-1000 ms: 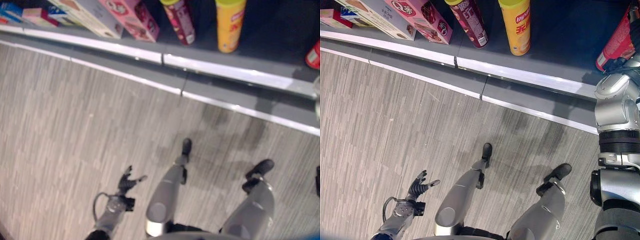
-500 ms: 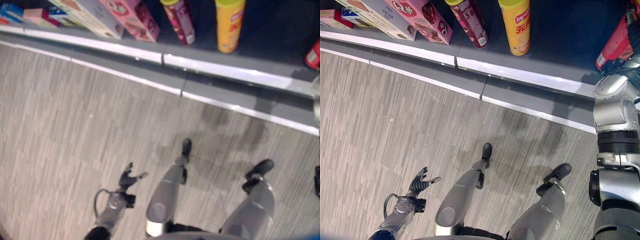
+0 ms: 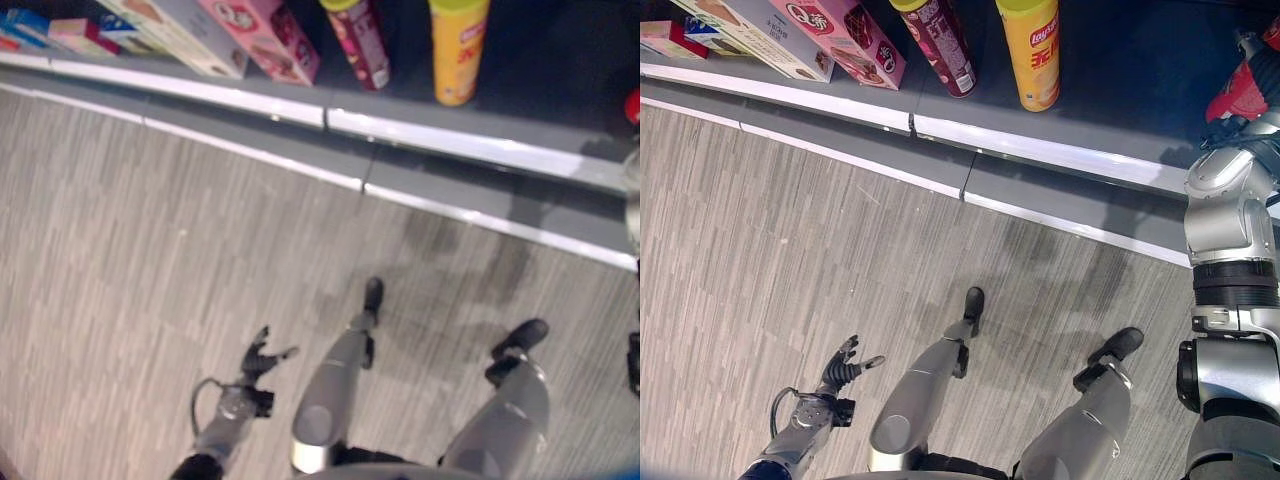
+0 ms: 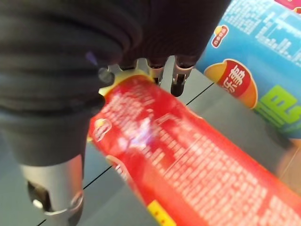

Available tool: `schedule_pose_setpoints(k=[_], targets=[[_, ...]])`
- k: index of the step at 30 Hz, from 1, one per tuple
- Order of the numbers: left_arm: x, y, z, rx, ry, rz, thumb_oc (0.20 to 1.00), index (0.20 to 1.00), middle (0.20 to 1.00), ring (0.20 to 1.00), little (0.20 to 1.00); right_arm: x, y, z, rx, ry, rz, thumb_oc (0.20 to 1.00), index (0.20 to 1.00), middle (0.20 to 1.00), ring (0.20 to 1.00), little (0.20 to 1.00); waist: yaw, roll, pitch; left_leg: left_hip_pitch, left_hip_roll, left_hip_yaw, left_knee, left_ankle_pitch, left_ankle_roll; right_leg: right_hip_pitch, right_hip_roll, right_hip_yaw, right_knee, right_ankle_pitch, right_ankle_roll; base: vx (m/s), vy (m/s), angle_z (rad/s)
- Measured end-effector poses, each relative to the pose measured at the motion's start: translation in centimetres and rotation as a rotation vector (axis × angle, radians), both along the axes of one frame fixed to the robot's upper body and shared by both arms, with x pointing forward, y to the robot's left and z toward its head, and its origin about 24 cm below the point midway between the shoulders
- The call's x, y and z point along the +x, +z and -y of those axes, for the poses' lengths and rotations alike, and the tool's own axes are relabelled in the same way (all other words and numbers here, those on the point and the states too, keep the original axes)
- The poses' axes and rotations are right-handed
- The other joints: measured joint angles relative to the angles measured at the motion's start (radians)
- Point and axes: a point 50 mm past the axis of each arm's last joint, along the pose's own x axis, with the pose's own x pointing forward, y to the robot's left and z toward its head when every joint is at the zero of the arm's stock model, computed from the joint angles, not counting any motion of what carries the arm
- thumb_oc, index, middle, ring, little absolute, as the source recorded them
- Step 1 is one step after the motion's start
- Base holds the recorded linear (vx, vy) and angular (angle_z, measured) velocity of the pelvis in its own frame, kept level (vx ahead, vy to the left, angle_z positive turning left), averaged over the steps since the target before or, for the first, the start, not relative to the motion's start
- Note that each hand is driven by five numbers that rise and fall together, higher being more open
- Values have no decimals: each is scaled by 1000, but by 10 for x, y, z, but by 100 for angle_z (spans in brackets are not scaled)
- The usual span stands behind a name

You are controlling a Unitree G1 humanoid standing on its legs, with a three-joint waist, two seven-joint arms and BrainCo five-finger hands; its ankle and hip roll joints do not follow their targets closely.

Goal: Put the goods on the table back onto the shelves and tidy them up.

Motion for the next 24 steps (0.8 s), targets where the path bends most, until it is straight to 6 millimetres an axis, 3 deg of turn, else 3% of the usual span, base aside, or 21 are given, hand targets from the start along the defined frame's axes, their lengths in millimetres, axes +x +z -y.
schedule_pose_setpoints(k=[12, 24], targets=[[0, 0, 0, 1, 2, -1, 1000, 1000, 1000, 1000, 1000, 6, -14, -9, 113, 94, 33, 1000, 1000, 1000, 1000, 1000, -16, 0, 0, 4, 1, 3, 0, 1, 0, -1, 0, 5, 1, 0, 0, 0, 0, 0], [0, 0, 0, -1, 3, -2, 1000, 1000, 1000, 1000, 1000, 8, -19, -15, 116, 143, 29, 1000, 1000, 1000, 1000, 1000, -30, 0, 0, 19, 4, 18, -8, 1, 0, -1, 4, 18, 1, 0, 0, 1, 2, -2]])
